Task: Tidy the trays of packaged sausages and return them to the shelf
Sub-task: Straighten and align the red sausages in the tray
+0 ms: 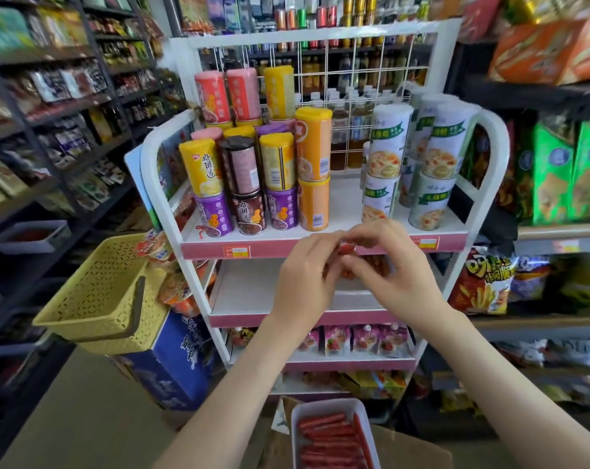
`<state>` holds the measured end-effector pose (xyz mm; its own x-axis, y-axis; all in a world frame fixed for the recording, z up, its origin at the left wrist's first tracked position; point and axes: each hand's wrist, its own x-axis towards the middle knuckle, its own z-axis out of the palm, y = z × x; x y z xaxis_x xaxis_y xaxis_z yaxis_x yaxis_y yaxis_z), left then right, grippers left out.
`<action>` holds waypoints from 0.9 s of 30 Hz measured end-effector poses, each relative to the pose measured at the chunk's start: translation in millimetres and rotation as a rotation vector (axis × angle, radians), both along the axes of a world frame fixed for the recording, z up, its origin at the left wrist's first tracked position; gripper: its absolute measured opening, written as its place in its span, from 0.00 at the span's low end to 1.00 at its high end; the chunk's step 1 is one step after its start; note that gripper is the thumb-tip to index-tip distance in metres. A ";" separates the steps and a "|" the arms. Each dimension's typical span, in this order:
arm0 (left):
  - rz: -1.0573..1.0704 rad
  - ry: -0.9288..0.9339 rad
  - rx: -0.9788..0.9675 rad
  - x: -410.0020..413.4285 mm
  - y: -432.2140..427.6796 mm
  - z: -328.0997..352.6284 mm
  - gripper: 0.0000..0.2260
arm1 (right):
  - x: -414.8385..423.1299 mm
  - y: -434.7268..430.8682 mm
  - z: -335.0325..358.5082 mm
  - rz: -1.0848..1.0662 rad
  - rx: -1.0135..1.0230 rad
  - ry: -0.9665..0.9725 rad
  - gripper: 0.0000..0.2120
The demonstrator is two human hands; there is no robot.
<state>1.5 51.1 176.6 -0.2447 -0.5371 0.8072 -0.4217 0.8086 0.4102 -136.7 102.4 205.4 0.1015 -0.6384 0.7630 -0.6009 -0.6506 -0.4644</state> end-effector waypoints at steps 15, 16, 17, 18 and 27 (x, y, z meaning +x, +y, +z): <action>0.015 -0.012 -0.032 -2.3 10.8 -5.2 0.10 | -5.1 3.4 -19.3 -0.002 -0.030 -0.011 0.15; -0.003 0.081 0.084 -1.9 15.6 -1.5 0.08 | -4.7 4.3 -21.0 0.017 0.028 -0.026 0.19; -0.036 0.221 0.251 -1.3 20.4 4.1 0.06 | -5.4 5.2 -23.5 0.032 0.097 -0.050 0.24; -0.099 0.414 0.449 -0.7 23.5 10.3 0.07 | -6.9 6.2 -26.0 0.048 0.176 -0.080 0.29; -0.524 1.205 1.330 8.3 17.8 13.0 0.07 | 1.2 13.1 -27.5 0.122 0.139 -0.179 0.16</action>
<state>9.9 68.9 189.5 -0.2619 -0.9479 -0.1812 0.6914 -0.3153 0.6500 -135.5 115.6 177.9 0.0551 -0.7298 0.6814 -0.4220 -0.6356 -0.6465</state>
